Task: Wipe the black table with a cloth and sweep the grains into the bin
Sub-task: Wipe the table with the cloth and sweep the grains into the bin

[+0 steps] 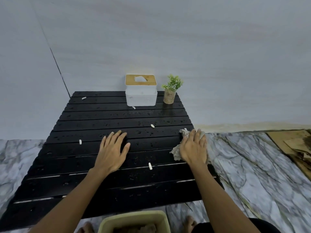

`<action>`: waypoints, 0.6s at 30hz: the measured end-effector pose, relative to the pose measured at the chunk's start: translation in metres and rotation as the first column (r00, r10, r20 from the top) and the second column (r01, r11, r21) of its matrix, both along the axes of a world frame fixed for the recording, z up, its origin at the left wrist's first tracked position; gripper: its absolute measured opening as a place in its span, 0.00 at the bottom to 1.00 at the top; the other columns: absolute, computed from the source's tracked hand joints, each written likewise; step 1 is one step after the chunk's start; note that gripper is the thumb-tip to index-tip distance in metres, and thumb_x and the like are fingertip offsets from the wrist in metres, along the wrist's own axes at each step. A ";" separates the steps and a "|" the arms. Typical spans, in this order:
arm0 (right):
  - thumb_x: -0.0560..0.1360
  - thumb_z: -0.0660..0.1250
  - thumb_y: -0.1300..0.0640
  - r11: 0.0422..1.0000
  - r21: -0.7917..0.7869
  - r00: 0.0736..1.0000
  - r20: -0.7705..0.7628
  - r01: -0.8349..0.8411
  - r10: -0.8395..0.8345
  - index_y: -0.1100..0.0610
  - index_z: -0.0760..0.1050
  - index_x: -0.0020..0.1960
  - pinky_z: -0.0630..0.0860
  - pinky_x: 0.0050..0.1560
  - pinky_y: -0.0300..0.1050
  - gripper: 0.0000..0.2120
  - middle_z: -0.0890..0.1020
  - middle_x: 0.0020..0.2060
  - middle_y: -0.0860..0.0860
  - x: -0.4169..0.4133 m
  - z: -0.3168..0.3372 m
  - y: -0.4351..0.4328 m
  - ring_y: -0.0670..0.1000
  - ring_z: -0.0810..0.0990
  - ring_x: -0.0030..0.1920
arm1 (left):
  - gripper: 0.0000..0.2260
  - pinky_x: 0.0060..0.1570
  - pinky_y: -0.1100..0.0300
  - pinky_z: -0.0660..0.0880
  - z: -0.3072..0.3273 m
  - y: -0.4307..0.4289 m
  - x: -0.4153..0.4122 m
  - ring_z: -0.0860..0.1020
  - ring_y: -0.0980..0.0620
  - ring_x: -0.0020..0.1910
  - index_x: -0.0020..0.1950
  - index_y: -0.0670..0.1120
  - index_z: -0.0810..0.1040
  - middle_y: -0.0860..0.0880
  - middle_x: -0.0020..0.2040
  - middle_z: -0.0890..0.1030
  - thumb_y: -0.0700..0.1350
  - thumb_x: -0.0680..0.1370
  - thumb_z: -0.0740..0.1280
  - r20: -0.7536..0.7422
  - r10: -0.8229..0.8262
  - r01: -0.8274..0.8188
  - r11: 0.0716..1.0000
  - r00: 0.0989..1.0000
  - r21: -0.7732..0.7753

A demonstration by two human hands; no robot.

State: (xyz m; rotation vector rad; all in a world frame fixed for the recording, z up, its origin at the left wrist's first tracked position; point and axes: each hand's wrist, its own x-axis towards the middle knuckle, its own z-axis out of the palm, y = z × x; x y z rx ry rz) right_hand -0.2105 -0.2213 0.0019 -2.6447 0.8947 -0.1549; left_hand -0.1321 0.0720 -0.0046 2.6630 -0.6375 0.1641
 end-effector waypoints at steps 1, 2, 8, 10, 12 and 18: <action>0.84 0.39 0.46 0.999 -0.001 0.999 -0.004 -0.046 0.046 0.60 0.44 0.82 0.42 0.80 0.57 0.30 0.45 0.81 0.59 0.010 0.001 0.002 0.61 0.42 0.81 | 0.30 0.75 0.47 0.48 0.000 0.000 0.000 0.55 0.48 0.77 0.76 0.51 0.62 0.49 0.77 0.63 0.63 0.79 0.44 -0.001 0.000 0.000 1.000 1.000 0.002; 0.84 0.39 0.46 0.994 -0.013 0.994 -0.013 -0.111 0.111 0.60 0.43 0.81 0.42 0.80 0.57 0.30 0.44 0.81 0.59 0.018 0.002 0.005 0.60 0.42 0.81 | 0.30 0.75 0.47 0.48 0.000 0.000 0.000 0.55 0.48 0.77 0.76 0.51 0.62 0.49 0.77 0.62 0.63 0.79 0.44 -0.003 -0.001 0.001 1.000 1.000 0.003; 0.85 0.37 0.44 0.819 -0.056 0.821 -0.031 -0.571 0.571 0.57 0.44 0.82 0.42 0.80 0.52 0.29 0.43 0.81 0.53 0.019 0.006 0.038 0.52 0.37 0.80 | 0.31 0.75 0.48 0.49 0.001 -0.002 0.003 0.55 0.48 0.77 0.76 0.51 0.62 0.49 0.77 0.63 0.64 0.79 0.43 -0.006 -0.008 0.009 1.000 1.000 0.012; 0.85 0.37 0.44 0.762 -0.081 0.764 -0.009 -0.643 0.645 0.55 0.44 0.82 0.42 0.81 0.50 0.28 0.42 0.81 0.50 -0.001 0.009 0.046 0.50 0.36 0.80 | 0.31 0.75 0.47 0.49 0.001 -0.004 0.006 0.55 0.48 0.77 0.76 0.51 0.62 0.49 0.77 0.63 0.65 0.79 0.43 -0.010 -0.005 0.005 1.000 1.000 0.009; 0.85 0.37 0.44 0.785 -0.100 0.788 0.015 -0.612 0.616 0.54 0.44 0.81 0.40 0.80 0.47 0.27 0.41 0.80 0.48 -0.019 0.004 0.043 0.48 0.35 0.80 | 0.31 0.75 0.48 0.49 0.002 -0.005 0.009 0.55 0.48 0.77 0.76 0.51 0.62 0.49 0.77 0.63 0.65 0.78 0.42 -0.011 -0.004 0.004 1.000 1.000 0.005; 0.84 0.37 0.44 0.990 -0.054 0.991 0.026 -0.130 0.132 0.57 0.47 0.82 0.43 0.80 0.55 0.30 0.45 0.81 0.55 -0.005 -0.010 -0.013 0.58 0.41 0.81 | 0.33 0.76 0.48 0.47 0.003 -0.005 0.024 0.54 0.48 0.78 0.76 0.50 0.62 0.49 0.77 0.61 0.65 0.77 0.41 -0.008 0.006 -0.005 1.000 1.000 0.006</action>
